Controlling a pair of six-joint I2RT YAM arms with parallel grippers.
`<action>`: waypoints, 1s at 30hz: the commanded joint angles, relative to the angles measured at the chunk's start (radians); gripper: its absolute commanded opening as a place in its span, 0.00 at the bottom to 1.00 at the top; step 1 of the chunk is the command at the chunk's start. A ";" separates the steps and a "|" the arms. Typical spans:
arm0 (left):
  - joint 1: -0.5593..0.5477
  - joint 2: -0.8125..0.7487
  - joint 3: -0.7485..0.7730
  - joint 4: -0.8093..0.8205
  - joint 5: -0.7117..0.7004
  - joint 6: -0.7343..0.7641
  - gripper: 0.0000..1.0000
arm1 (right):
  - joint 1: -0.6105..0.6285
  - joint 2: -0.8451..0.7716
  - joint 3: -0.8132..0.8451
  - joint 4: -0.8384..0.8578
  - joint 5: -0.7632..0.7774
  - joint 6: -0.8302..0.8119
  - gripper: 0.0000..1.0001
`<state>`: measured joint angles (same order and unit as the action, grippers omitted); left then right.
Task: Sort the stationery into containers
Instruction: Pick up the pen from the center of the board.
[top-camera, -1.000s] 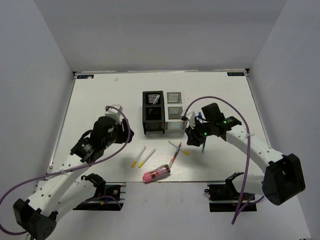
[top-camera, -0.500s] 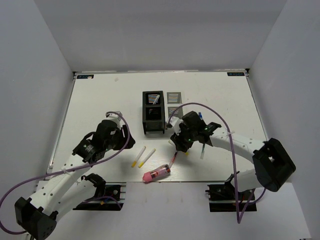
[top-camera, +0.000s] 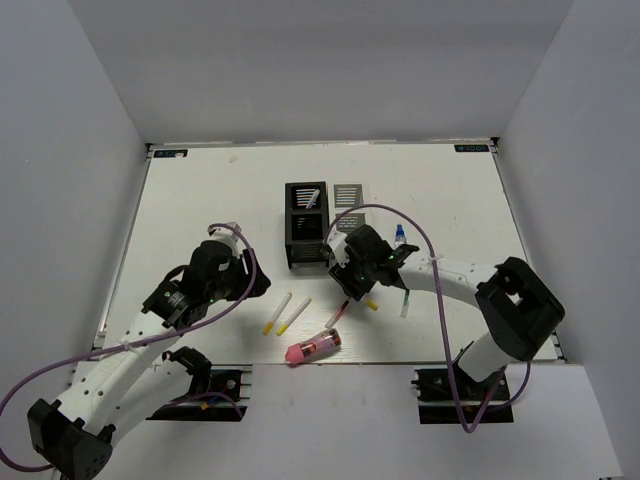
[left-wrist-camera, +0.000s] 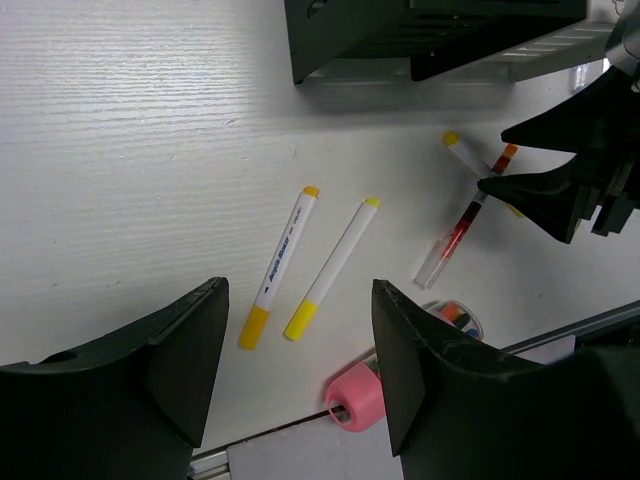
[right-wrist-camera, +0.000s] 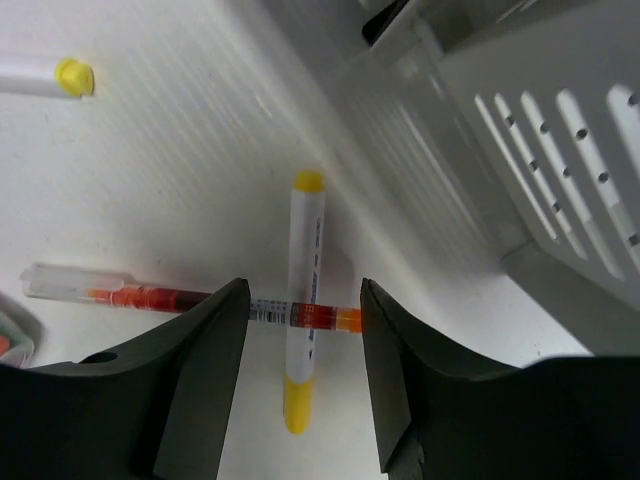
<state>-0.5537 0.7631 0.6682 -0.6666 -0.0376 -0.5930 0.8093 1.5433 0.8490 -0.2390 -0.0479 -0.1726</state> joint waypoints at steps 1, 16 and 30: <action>-0.003 -0.015 -0.002 0.004 -0.004 -0.011 0.69 | 0.013 0.034 0.056 0.043 0.043 0.024 0.55; -0.003 -0.033 -0.002 0.004 -0.013 -0.011 0.69 | 0.054 0.107 0.005 0.053 0.043 0.045 0.36; -0.003 -0.024 -0.002 0.004 0.007 -0.011 0.69 | 0.077 -0.023 -0.022 0.015 -0.093 -0.034 0.00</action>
<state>-0.5537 0.7425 0.6682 -0.6666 -0.0410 -0.5999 0.8757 1.5803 0.8268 -0.1905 -0.0616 -0.1596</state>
